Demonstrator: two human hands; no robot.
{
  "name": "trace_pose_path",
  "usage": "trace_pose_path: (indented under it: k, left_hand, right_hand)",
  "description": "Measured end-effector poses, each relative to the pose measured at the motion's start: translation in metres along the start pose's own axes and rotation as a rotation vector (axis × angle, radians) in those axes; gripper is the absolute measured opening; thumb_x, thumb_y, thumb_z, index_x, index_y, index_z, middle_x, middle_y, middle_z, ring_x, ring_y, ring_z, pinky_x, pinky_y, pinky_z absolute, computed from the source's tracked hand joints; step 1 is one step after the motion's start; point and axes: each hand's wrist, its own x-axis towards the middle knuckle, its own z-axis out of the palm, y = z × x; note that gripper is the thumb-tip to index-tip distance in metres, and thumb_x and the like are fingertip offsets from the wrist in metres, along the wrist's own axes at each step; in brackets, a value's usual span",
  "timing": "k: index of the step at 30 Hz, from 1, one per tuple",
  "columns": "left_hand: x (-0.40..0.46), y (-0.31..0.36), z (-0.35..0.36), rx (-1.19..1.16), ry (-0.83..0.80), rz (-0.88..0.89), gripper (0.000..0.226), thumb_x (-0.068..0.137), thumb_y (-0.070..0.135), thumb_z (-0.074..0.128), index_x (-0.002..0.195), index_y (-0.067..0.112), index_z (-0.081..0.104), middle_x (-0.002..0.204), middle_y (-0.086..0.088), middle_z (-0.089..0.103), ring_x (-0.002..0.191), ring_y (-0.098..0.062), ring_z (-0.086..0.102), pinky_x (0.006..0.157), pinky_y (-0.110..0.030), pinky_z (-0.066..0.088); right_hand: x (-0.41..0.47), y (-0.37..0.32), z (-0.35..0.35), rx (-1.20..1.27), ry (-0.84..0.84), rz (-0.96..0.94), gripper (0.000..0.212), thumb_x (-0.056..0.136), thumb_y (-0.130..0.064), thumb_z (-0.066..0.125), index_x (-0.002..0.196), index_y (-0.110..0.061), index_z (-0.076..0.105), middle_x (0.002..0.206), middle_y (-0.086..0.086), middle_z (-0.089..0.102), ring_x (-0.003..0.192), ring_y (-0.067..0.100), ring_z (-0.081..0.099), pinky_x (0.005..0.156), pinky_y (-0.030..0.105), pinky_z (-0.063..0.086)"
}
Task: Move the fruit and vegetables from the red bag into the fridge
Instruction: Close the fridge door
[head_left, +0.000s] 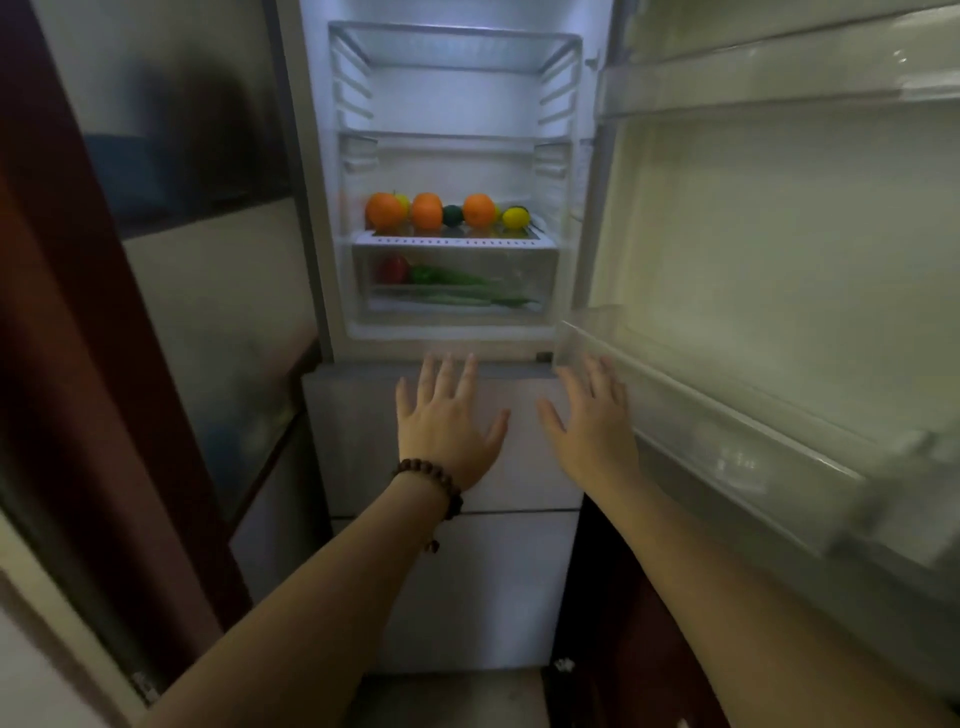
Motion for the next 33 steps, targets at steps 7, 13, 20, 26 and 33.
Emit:
trace_pose_path:
  k: [7, 13, 20, 26, 33]
  left_hand:
    - [-0.056, 0.053, -0.036, -0.025, -0.022, 0.050, 0.075, 0.089, 0.064, 0.023, 0.150, 0.026, 0.000, 0.159, -0.001, 0.004, 0.145, -0.020, -0.007, 0.116, -0.051, 0.001]
    - [-0.075, 0.074, -0.052, -0.066, -0.027, 0.105, 0.075, 0.090, 0.062, 0.024, 0.150, 0.025, 0.000, 0.158, -0.002, 0.005, 0.145, -0.021, -0.007, 0.116, -0.051, 0.002]
    - [-0.099, 0.074, -0.065, -0.038, -0.068, 0.163, 0.075, 0.090, 0.062, 0.023, 0.150, 0.024, 0.000, 0.158, -0.003, 0.003, 0.145, -0.022, -0.008, 0.116, -0.051, -0.001]
    - [-0.116, 0.055, -0.080, -0.025, -0.089, 0.143, 0.074, 0.091, 0.062, 0.024, 0.150, 0.024, -0.001, 0.158, -0.004, 0.002, 0.145, -0.023, -0.008, 0.116, -0.051, 0.000]
    - [-0.133, 0.021, -0.085, 0.027, -0.056, 0.040, 0.076, 0.089, 0.065, 0.024, 0.149, 0.026, -0.001, 0.158, -0.003, 0.006, 0.145, -0.023, -0.005, 0.116, -0.050, 0.000]
  right_hand:
    - [-0.064, 0.015, -0.088, -0.092, 0.144, -0.115, 0.049, 0.087, -0.036, 0.044, 0.121, -0.004, 0.057, 0.140, 0.023, 0.043, 0.136, 0.041, 0.030, 0.105, 0.058, 0.033]
    - [-0.102, 0.065, -0.162, -0.309, 0.233, -0.062, 0.051, 0.088, -0.032, 0.055, 0.133, -0.009, 0.047, 0.150, 0.019, 0.029, 0.142, 0.037, 0.017, 0.113, 0.054, 0.022]
    - [-0.118, 0.075, -0.156, -0.337, -0.001, 0.218, 0.067, 0.082, -0.030, 0.065, 0.136, 0.000, 0.038, 0.137, 0.022, 0.044, 0.138, 0.038, 0.022, 0.115, 0.045, 0.021]
    - [-0.130, 0.041, -0.141, -0.436, -0.003, 0.179, 0.073, 0.079, -0.025, 0.064, 0.141, -0.002, 0.033, 0.139, 0.020, 0.043, 0.137, 0.037, 0.025, 0.116, 0.049, 0.015]
    - [-0.140, -0.036, -0.110, -0.402, -0.049, -0.002, 0.077, 0.085, -0.027, 0.057, 0.147, -0.002, 0.019, 0.151, 0.018, 0.028, 0.142, 0.033, 0.020, 0.117, 0.044, 0.003]
